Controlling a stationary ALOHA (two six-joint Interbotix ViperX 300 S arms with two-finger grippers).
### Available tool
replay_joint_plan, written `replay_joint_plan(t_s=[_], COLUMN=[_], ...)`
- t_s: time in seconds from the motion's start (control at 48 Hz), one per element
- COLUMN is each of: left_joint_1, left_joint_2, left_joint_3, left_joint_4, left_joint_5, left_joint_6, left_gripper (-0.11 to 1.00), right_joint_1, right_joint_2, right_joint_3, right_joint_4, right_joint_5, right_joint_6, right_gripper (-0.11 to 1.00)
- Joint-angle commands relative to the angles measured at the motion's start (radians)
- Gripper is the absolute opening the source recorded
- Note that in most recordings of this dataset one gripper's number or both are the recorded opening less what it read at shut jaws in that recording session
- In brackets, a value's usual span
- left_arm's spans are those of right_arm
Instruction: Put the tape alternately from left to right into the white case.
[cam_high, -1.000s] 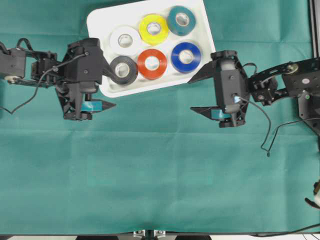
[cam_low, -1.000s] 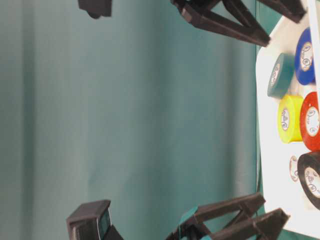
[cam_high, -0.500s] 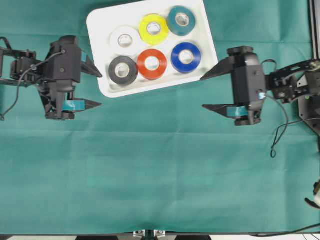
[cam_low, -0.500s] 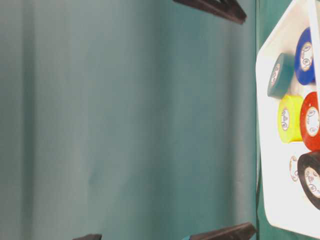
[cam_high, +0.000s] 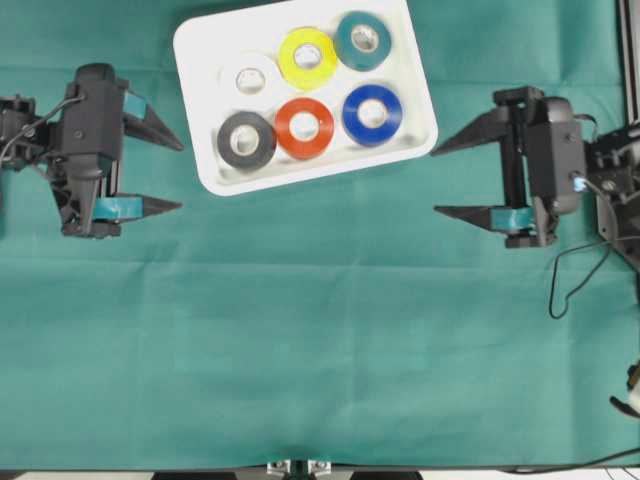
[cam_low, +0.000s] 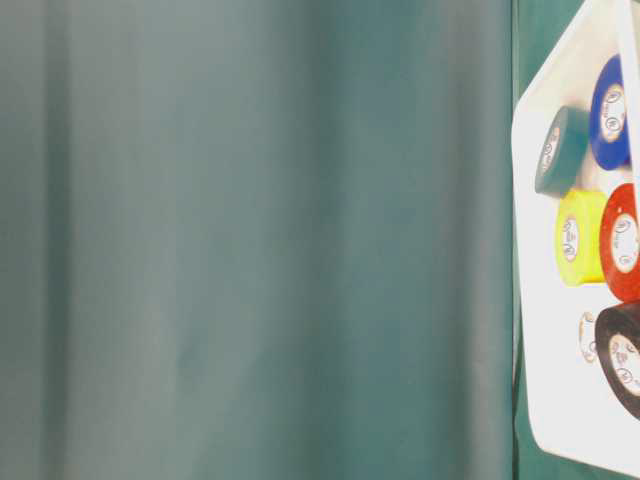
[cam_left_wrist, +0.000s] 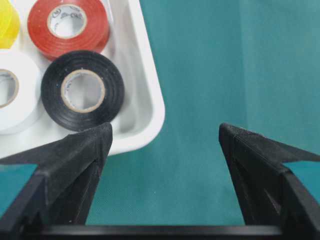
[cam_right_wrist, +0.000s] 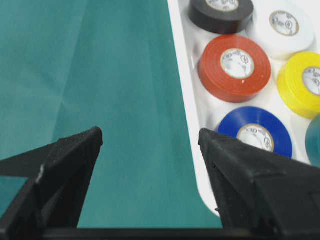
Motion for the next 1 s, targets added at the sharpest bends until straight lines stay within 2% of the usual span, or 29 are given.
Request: replay_joint_plan(t_s=[0.0, 0.271, 0.792, 0.979], left_joint_1=[-0.002, -0.002, -0.002, 0.0], left_joint_2=[-0.028, -0.083, -0.094, -0.17], left_joint_3=[0.003, 0.051, 0.095, 0.133], left_joint_4=[-0.002, -0.002, -0.002, -0.002], left_joint_5=[-0.028, -0.057, -0.1, -0.127], left_joint_6=[0.002, 0.0, 0.0, 0.0], left_gripper=[0.81, 0.81, 0.81, 0.81], right_joint_1=[-0.009, -0.015, -0.041, -0.044], right_joint_2=[-0.034, -0.166, -0.383, -0.43], right_joint_3=[0.006, 0.081, 0.201, 0.224], right_joint_4=[0.014, 0.049, 0.075, 0.08], right_joint_5=[-0.003, -0.003, -0.003, -0.003], right_joint_6=[0.0, 0.002, 0.002, 0.002], right_gripper=[0.86, 0.86, 0.86, 0.86])
